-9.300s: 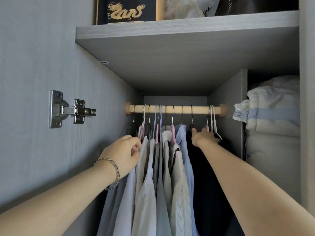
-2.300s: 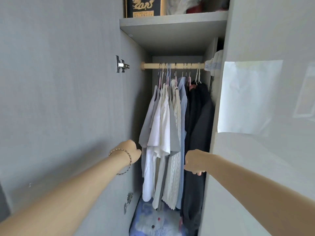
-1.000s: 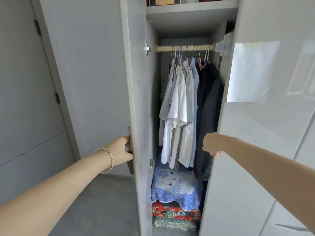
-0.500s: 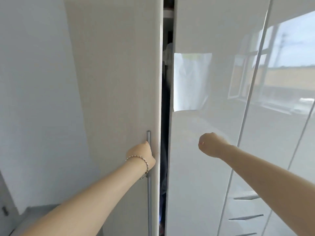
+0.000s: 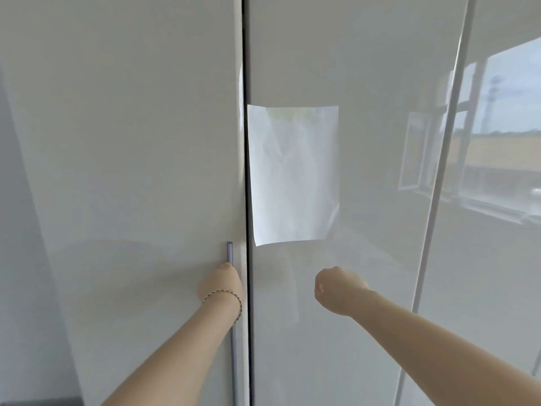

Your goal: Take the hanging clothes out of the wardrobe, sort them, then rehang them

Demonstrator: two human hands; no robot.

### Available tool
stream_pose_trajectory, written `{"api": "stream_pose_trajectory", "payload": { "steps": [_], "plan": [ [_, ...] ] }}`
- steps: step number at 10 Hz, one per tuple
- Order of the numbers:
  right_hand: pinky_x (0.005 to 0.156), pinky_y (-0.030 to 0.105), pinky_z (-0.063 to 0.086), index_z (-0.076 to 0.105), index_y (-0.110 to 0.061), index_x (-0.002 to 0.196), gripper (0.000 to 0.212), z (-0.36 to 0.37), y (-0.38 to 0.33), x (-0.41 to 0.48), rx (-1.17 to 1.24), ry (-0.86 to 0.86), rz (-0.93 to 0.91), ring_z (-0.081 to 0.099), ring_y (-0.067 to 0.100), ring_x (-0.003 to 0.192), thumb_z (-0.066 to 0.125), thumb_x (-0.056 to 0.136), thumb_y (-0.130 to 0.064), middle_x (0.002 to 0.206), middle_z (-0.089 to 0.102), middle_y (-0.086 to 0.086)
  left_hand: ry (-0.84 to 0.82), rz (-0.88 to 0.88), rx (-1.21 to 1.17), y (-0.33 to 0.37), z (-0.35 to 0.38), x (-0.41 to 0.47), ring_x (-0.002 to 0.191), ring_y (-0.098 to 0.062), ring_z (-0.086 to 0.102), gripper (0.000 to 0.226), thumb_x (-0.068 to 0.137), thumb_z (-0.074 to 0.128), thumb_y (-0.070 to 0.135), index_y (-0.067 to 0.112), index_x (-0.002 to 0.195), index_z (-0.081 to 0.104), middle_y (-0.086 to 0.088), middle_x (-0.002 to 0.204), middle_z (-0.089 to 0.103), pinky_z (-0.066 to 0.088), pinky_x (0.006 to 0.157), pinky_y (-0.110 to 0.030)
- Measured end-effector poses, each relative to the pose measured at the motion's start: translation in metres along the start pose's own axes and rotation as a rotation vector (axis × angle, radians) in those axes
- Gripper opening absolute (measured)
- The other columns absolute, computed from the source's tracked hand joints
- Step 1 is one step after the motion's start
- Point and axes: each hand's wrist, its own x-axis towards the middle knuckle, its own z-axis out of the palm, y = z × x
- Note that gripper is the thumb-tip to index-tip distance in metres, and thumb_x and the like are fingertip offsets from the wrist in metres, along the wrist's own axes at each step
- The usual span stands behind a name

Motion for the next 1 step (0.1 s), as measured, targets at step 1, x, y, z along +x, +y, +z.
{"api": "stream_pose_trajectory", "payload": {
  "steps": [1],
  "plan": [
    [0.069, 0.025, 0.039, 0.061, -0.011, 0.11, 0.03, 0.0063, -0.0031, 0.0154, 0.012, 0.0, -0.02, 0.057, 0.026, 0.085, 0.037, 0.093, -0.015, 0.094, 0.055, 0.003, 0.013, -0.021, -0.042, 0.007, 0.0032, 0.014, 0.109, -0.022, 0.06, 0.033, 0.095, 0.047, 0.018, 0.011, 0.127, 0.043, -0.002, 0.118, 0.059, 0.044, 0.075, -0.026]
  ]
}}
